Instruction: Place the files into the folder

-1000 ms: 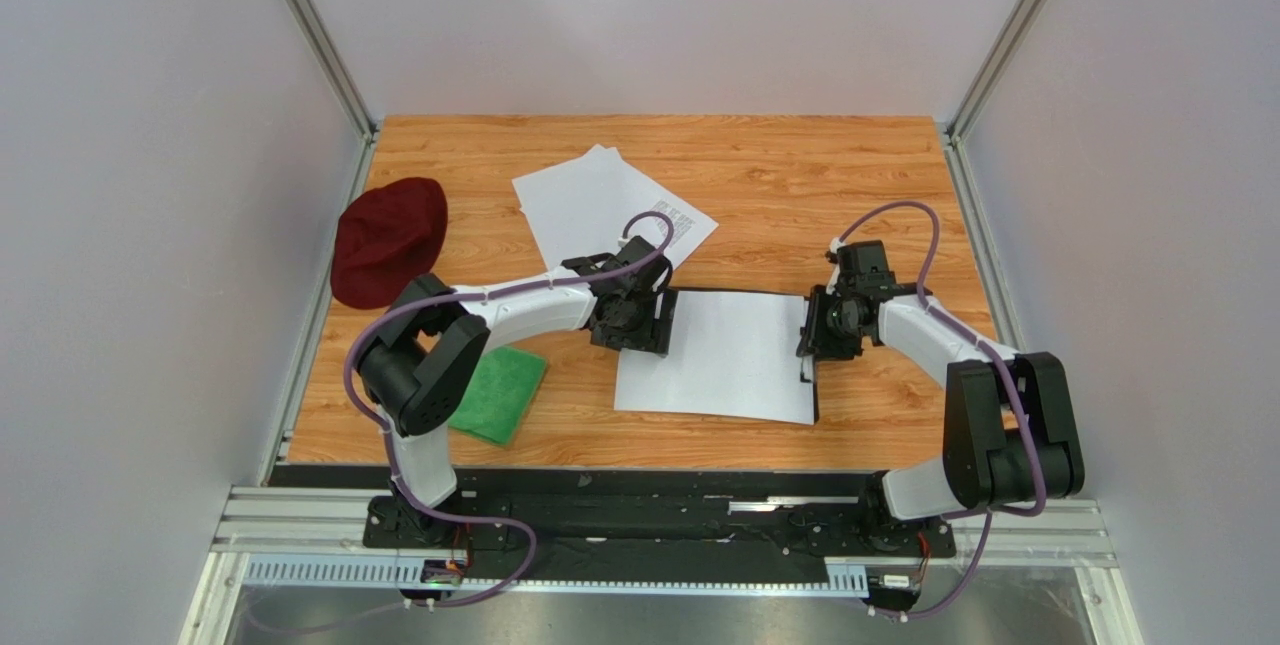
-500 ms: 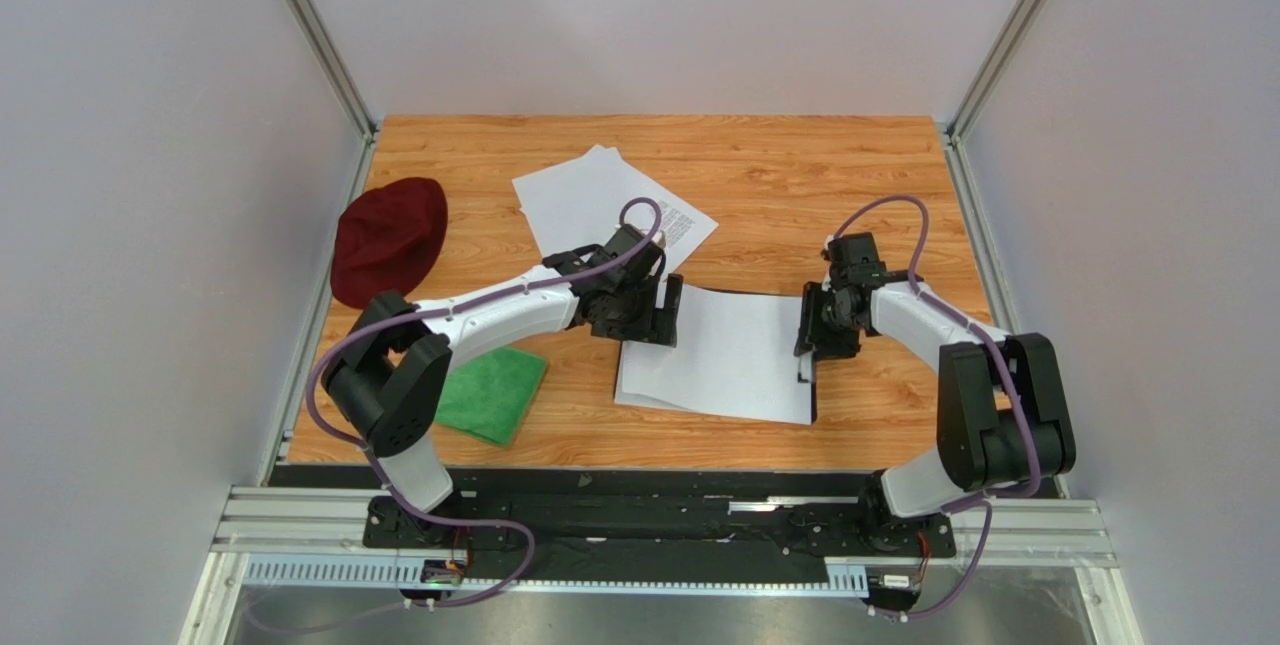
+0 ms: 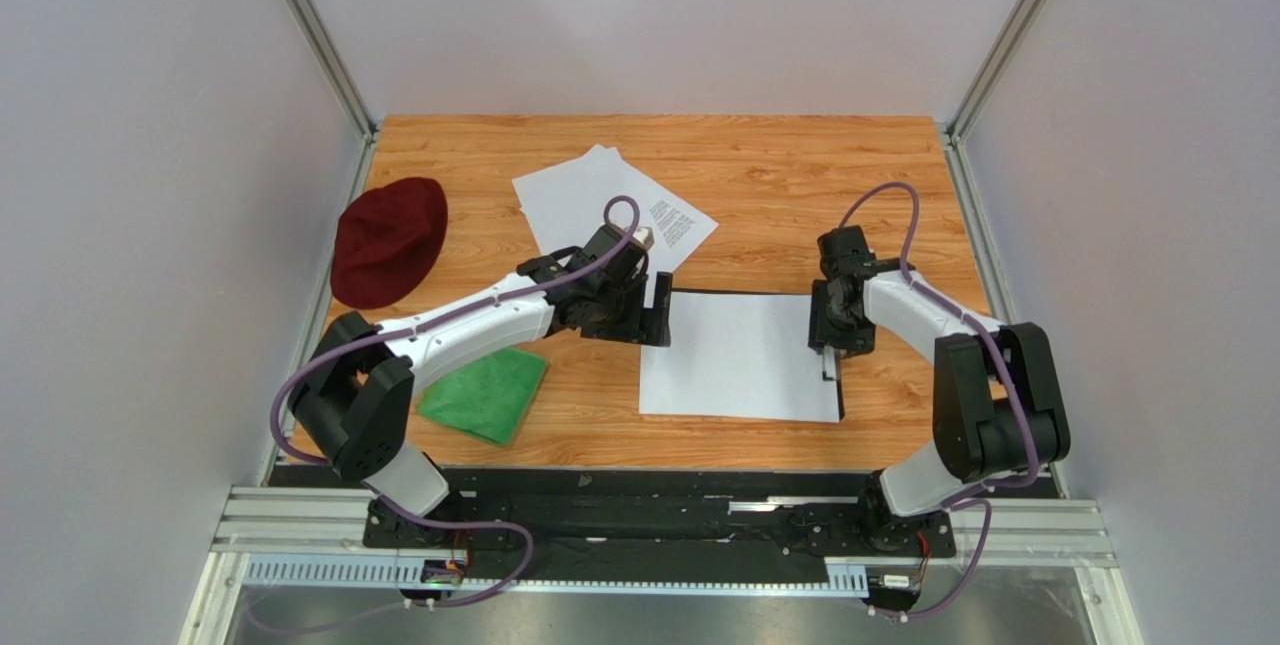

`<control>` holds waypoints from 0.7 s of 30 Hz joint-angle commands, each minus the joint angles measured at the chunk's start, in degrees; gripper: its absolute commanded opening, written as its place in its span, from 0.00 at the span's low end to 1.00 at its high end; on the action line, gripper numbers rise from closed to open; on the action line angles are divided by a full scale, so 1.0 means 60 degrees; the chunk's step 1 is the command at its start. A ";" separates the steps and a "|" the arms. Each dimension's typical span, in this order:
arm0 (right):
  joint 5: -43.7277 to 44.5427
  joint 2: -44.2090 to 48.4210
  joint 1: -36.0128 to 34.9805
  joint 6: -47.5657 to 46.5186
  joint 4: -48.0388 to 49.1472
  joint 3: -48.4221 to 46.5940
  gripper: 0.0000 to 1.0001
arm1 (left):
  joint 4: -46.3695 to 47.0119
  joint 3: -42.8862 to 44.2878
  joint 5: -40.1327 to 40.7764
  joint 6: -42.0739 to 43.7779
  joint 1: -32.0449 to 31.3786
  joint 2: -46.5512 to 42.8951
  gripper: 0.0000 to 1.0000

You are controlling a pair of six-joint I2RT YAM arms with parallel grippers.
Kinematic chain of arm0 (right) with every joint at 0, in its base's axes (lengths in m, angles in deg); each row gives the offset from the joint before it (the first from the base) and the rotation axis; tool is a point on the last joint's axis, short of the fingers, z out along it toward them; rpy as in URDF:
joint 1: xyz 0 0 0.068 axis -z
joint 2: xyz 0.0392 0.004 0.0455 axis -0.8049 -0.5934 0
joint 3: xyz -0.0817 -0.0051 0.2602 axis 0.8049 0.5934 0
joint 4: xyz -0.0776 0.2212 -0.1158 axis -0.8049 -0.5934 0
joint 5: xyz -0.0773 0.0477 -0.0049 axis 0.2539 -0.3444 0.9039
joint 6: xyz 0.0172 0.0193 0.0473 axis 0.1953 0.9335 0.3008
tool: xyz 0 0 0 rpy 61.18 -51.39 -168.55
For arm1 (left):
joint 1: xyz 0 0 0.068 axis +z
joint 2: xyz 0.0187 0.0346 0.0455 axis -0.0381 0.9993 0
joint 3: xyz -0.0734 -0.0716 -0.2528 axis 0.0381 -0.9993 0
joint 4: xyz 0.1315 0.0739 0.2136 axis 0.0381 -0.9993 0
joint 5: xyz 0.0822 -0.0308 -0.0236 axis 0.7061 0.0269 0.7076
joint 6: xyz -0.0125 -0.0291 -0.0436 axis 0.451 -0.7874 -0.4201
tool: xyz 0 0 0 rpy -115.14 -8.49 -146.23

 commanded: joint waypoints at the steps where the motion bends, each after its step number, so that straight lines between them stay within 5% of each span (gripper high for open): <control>1: 0.1218 0.1075 -0.0601 -0.0065 -0.0026 -0.0546 0.51 | 0.0156 -0.0348 0.0000 -0.0176 0.0383 -0.0679 0.88; 5: -0.0957 0.1430 -0.0838 0.0373 0.1523 -0.1308 0.67 | 0.0799 -0.0290 -0.0614 -0.0469 0.1392 -0.0680 0.85; 9: -0.3582 -0.0831 -0.1275 0.1763 0.2977 -0.3092 0.68 | 0.1387 0.0687 -0.0835 -0.0601 0.2564 0.0399 0.81; 14: -0.3996 -0.3737 -0.2156 0.1854 0.2993 -0.6549 0.68 | 0.1300 0.2520 -0.2208 -0.0660 0.3779 0.2422 0.69; 21: -0.3762 -0.6478 -0.2933 0.0390 0.2072 -0.9715 0.68 | 0.1065 0.3811 -0.2169 -0.0937 0.4207 0.4225 0.67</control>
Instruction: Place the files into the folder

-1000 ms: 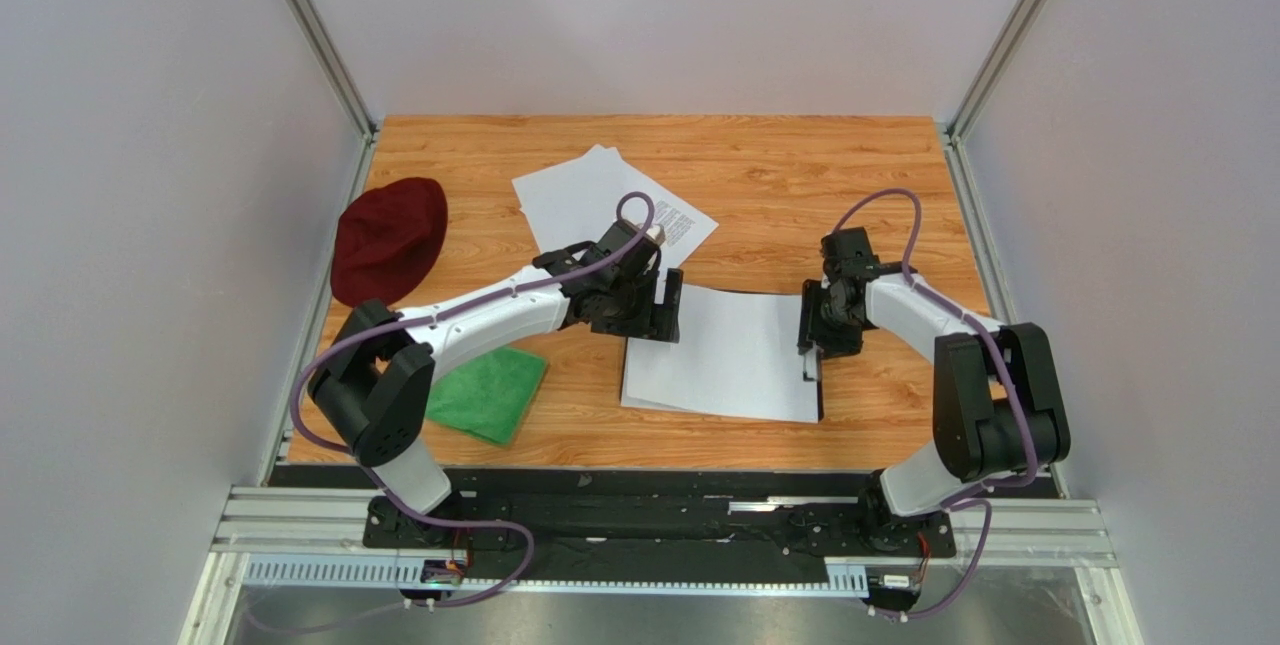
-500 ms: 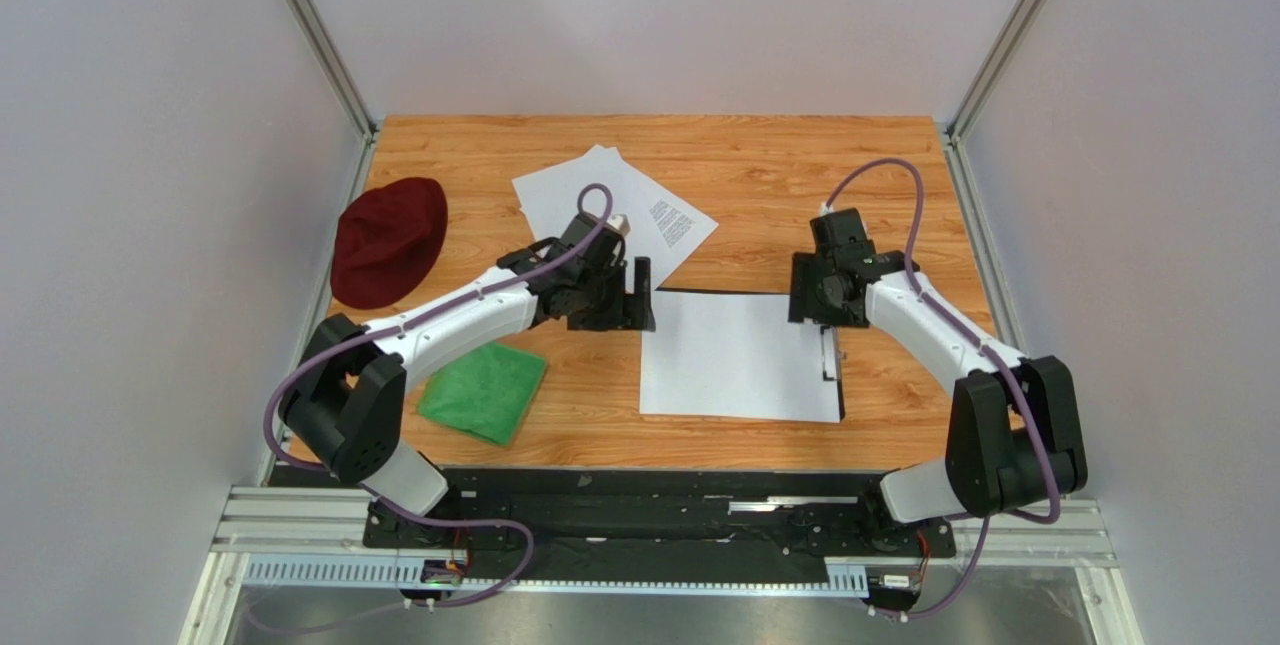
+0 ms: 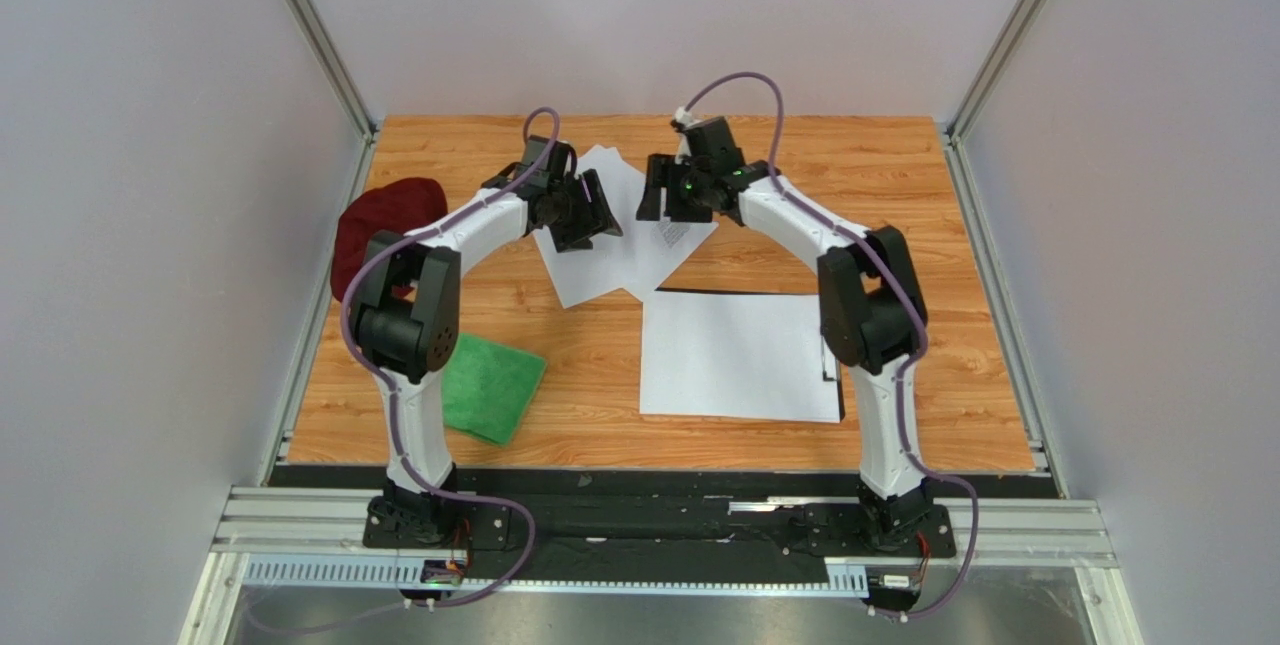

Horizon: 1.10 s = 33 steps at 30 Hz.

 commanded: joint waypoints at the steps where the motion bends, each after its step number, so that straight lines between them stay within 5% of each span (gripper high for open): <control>1: 0.0091 -0.0961 -0.0267 -0.0940 -0.0791 -0.1615 0.67 | -0.0188 0.0512 -0.0238 -0.0319 0.0036 0.0511 0.67; 11: 0.1162 -0.1797 -0.0603 -0.2025 -0.1351 -0.1910 0.68 | 0.0573 -0.0454 0.0099 -0.1124 0.0036 0.0571 0.67; 23: 0.0563 -0.2179 -0.0721 -0.1689 -0.1190 -0.1807 0.67 | 0.0866 -0.0646 -0.0237 -0.1403 0.0050 0.0878 0.67; 33: -0.2011 -0.1813 -0.0267 0.0228 0.0579 -0.1077 0.67 | 0.1159 -0.0909 -0.0340 -0.1521 0.0050 0.0864 0.66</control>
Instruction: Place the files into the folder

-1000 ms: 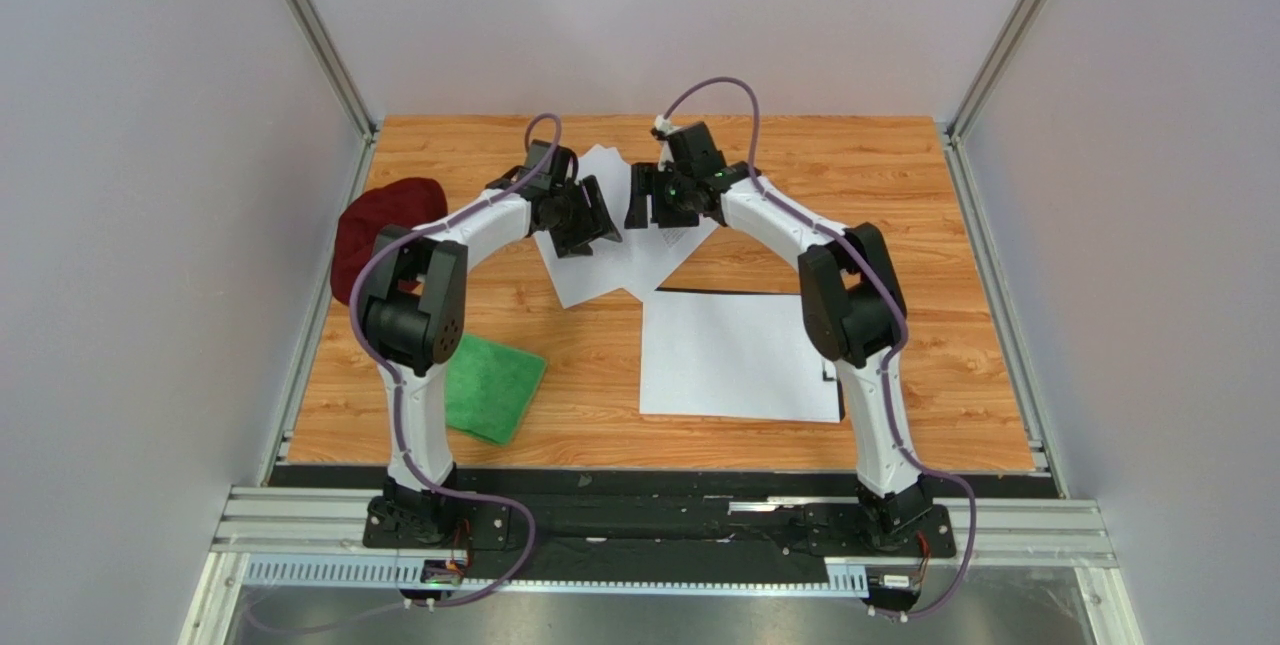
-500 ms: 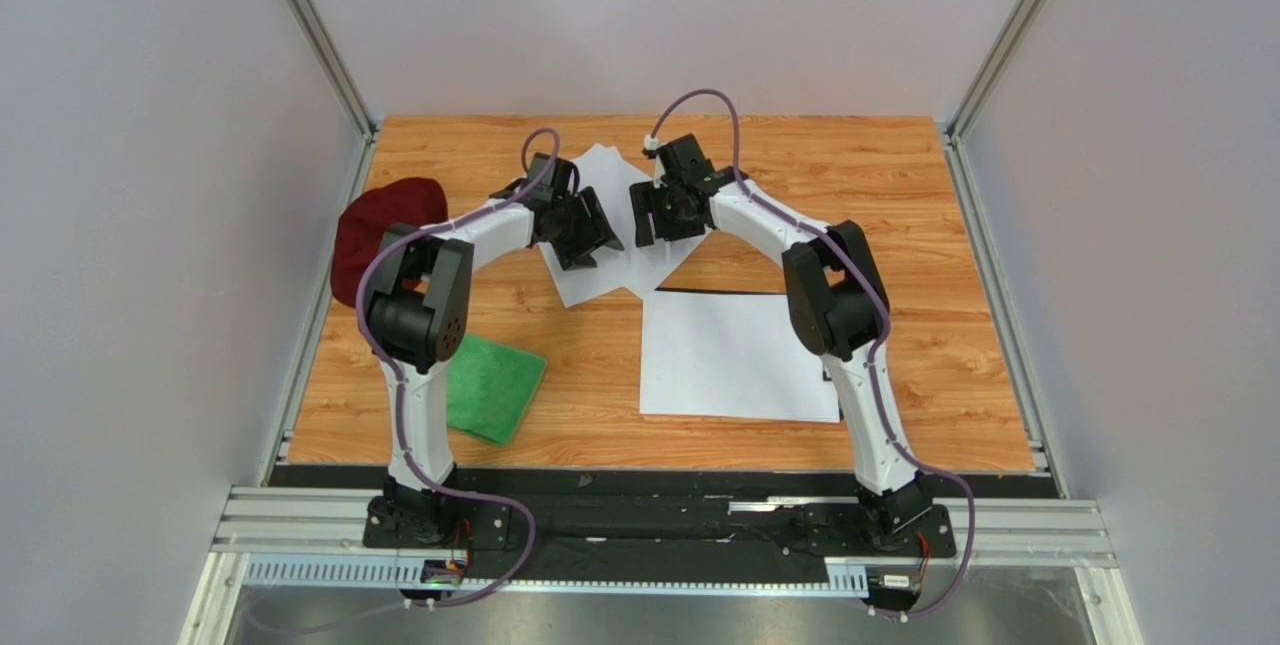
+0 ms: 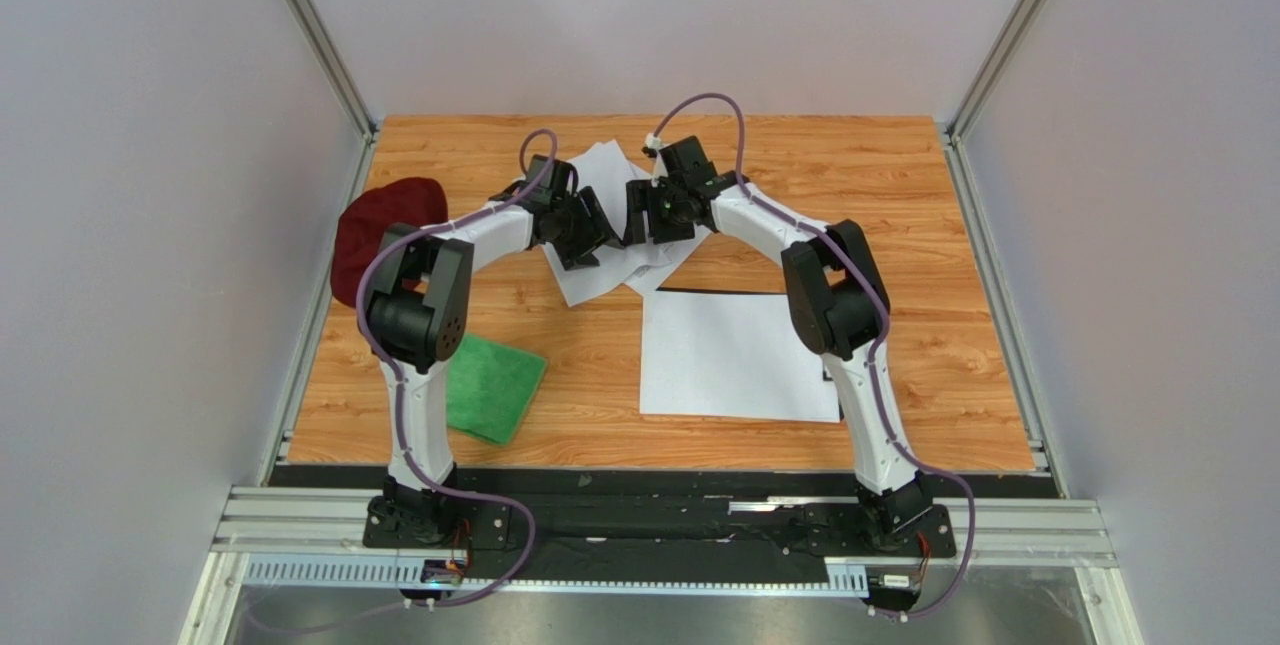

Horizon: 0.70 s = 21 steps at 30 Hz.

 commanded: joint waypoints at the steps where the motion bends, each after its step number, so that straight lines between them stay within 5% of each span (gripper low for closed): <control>1: -0.1888 0.0176 0.0305 0.1417 0.1336 0.0451 0.67 | 0.0194 -0.0312 -0.0088 -0.0096 -0.0026 0.0070 0.66; 7: -0.2838 0.0469 0.0700 0.2266 0.2418 0.1358 0.68 | 0.0267 -0.0429 -0.0103 -0.0038 -0.0026 -0.0033 0.66; 14: -0.4874 0.0192 0.1302 0.4830 0.6151 0.2444 0.70 | 0.0458 -0.0488 -0.0294 -0.0067 0.0003 -0.0048 0.66; 21: -0.4834 -0.0263 0.1302 0.4863 0.6377 0.1889 0.71 | 0.0473 -0.0517 -0.0352 0.0050 0.0003 -0.0092 0.66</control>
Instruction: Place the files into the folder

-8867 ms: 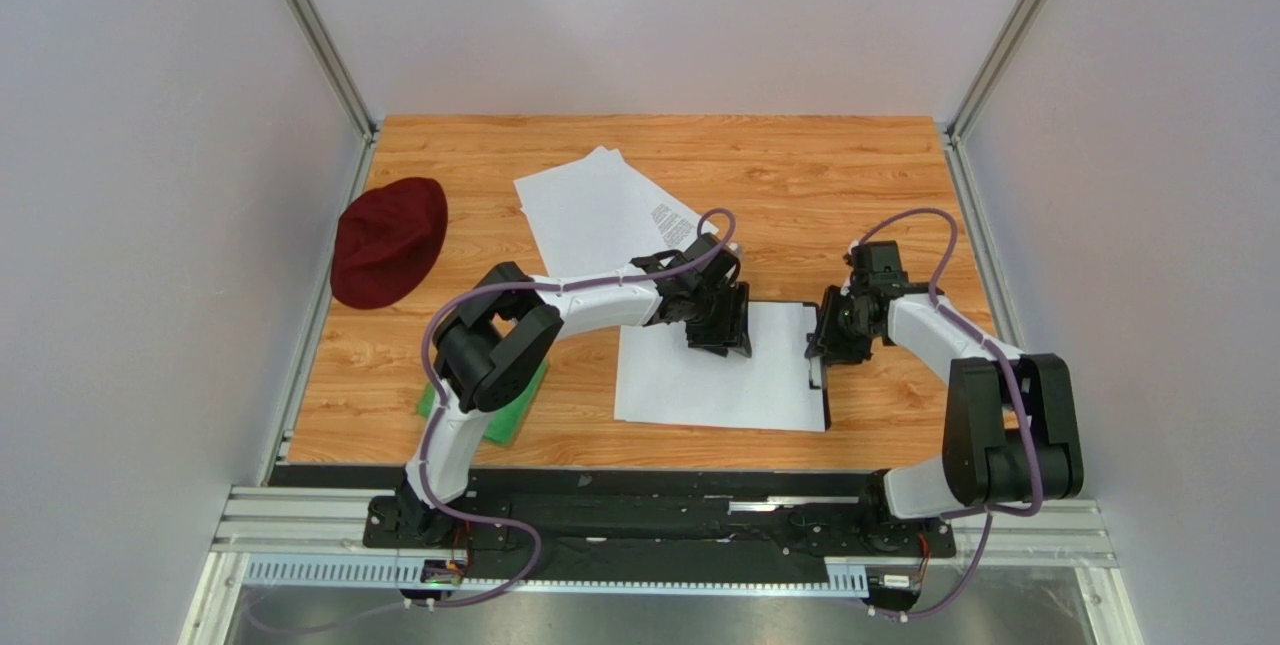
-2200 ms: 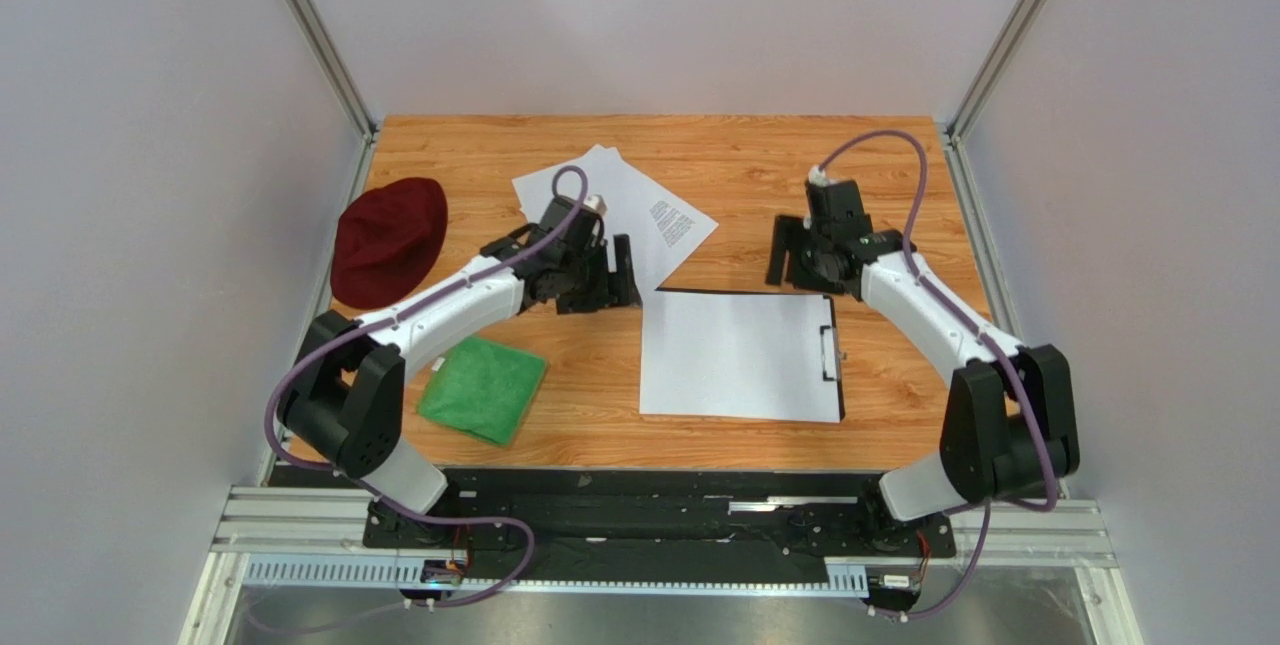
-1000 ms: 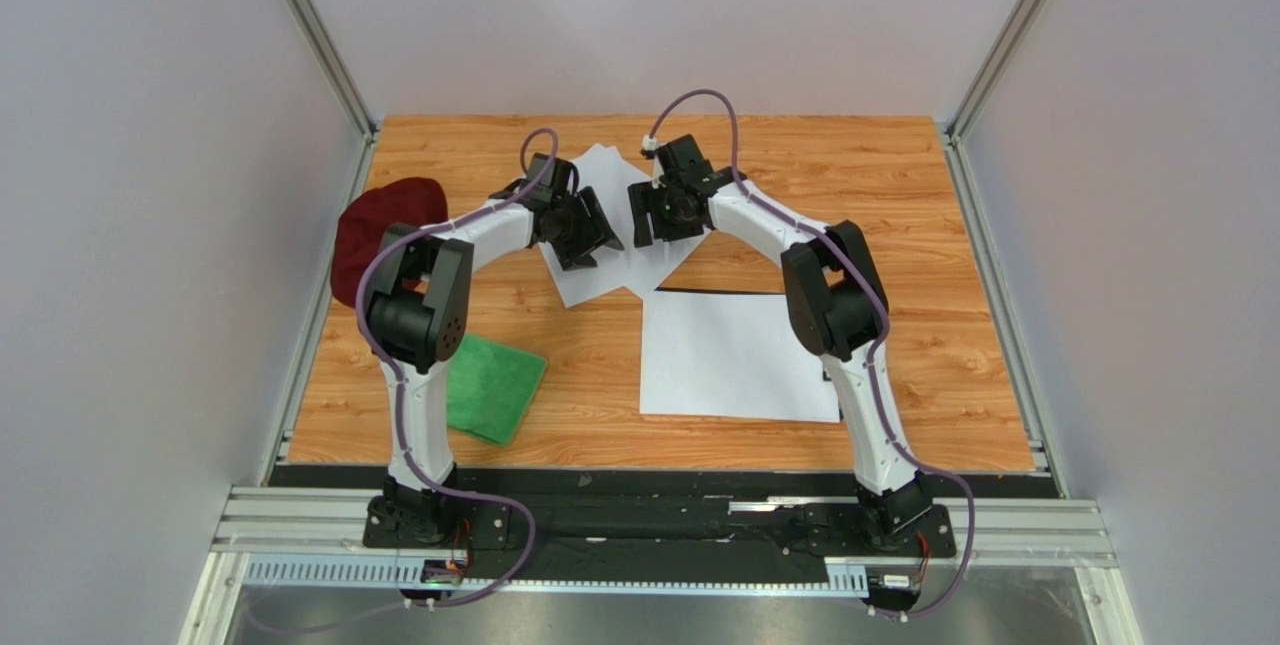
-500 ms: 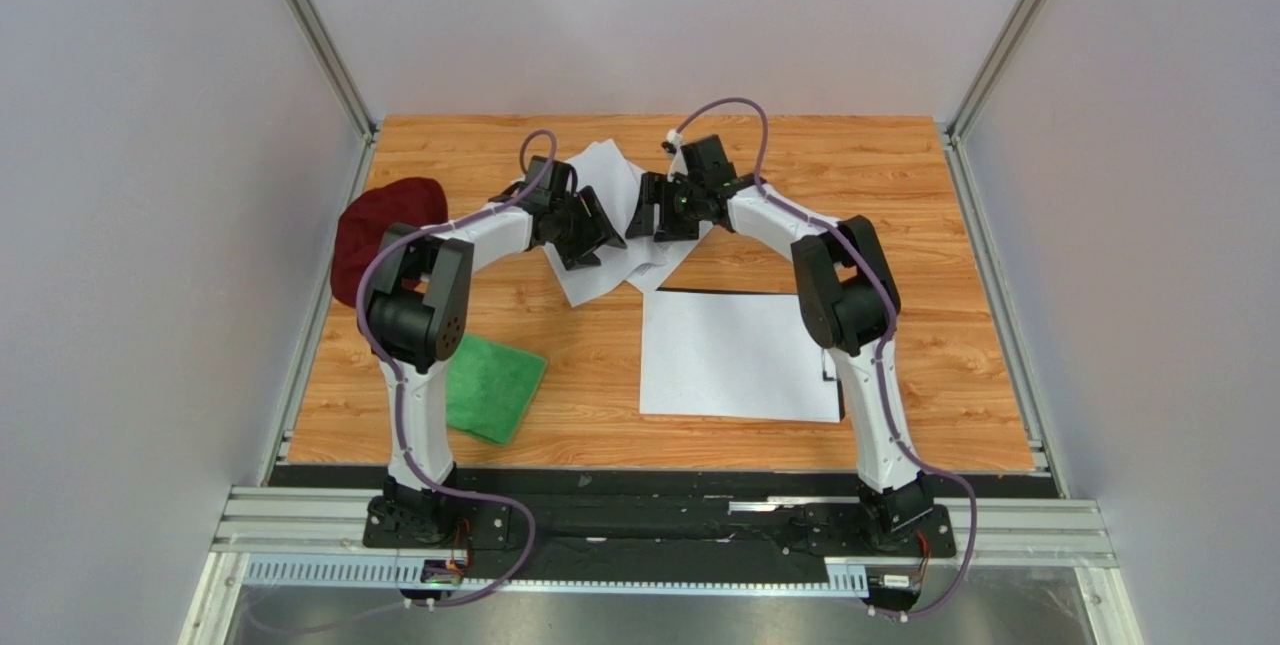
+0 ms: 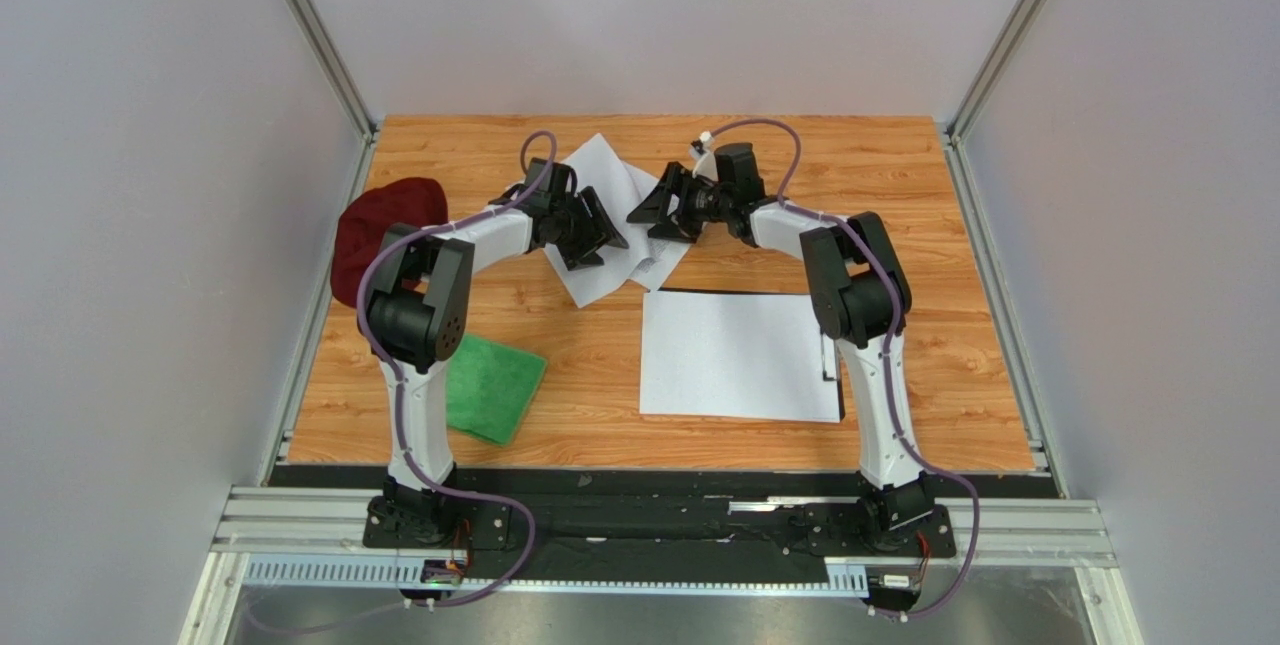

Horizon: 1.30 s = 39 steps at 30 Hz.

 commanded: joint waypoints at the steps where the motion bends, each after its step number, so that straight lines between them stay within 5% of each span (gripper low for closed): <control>1: -0.0411 -0.0234 -0.0119 0.0101 0.0705 -0.0680 0.72 | -0.0183 -0.0233 0.0077 0.0163 -0.0029 -0.0074 0.66; 16: -0.1113 -0.1493 -0.0090 -0.0326 -0.0058 -0.2922 0.74 | -0.0183 -0.0541 0.0136 0.0310 0.0234 -0.0220 0.66; 33: -0.1465 0.0600 -0.0090 0.2442 0.3735 0.1235 0.74 | 0.0007 -0.0658 0.0019 0.0266 0.0351 -0.0249 0.66; 39: -0.1217 0.0616 -0.0134 0.3318 0.4262 0.1471 0.75 | 0.0066 -0.0731 -0.0039 0.0222 0.0366 -0.0235 0.66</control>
